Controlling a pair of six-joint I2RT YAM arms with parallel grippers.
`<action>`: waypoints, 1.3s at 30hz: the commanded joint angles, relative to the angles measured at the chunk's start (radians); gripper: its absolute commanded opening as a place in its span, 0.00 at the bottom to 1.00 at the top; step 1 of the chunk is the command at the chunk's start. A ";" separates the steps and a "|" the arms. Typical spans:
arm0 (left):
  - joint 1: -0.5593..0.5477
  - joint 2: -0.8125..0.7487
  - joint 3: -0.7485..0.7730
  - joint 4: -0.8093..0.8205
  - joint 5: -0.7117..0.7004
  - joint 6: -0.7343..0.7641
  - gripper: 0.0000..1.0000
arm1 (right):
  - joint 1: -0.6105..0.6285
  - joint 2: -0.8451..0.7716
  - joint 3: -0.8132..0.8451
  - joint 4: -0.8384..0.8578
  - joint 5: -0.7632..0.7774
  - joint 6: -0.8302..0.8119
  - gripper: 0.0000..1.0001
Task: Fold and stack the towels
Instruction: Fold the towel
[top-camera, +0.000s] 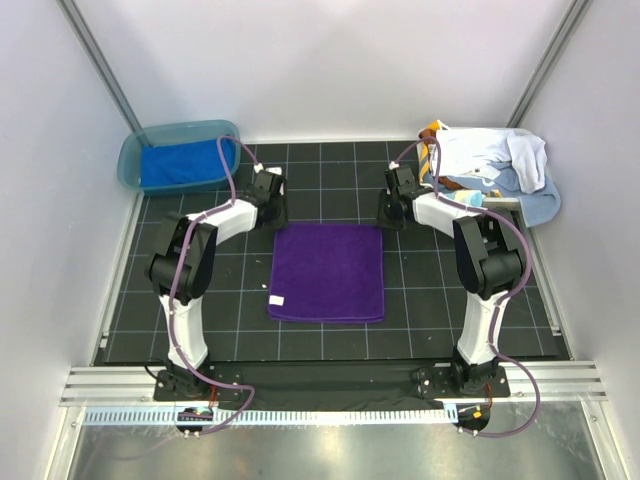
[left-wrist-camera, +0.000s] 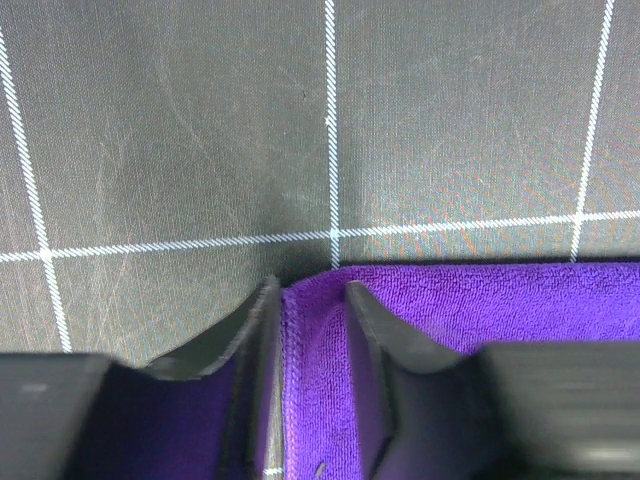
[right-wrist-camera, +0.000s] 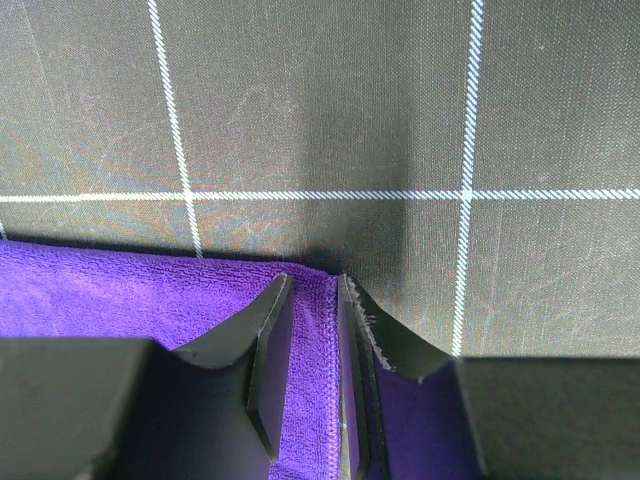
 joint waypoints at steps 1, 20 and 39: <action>0.005 0.016 -0.030 0.022 0.028 -0.016 0.34 | 0.004 0.034 0.023 -0.011 0.019 -0.011 0.31; 0.008 0.019 -0.018 0.166 -0.018 -0.053 0.00 | 0.003 0.051 0.079 0.038 -0.003 -0.034 0.08; 0.081 -0.101 -0.042 0.312 0.051 -0.045 0.00 | -0.024 -0.113 -0.006 0.202 0.056 -0.056 0.07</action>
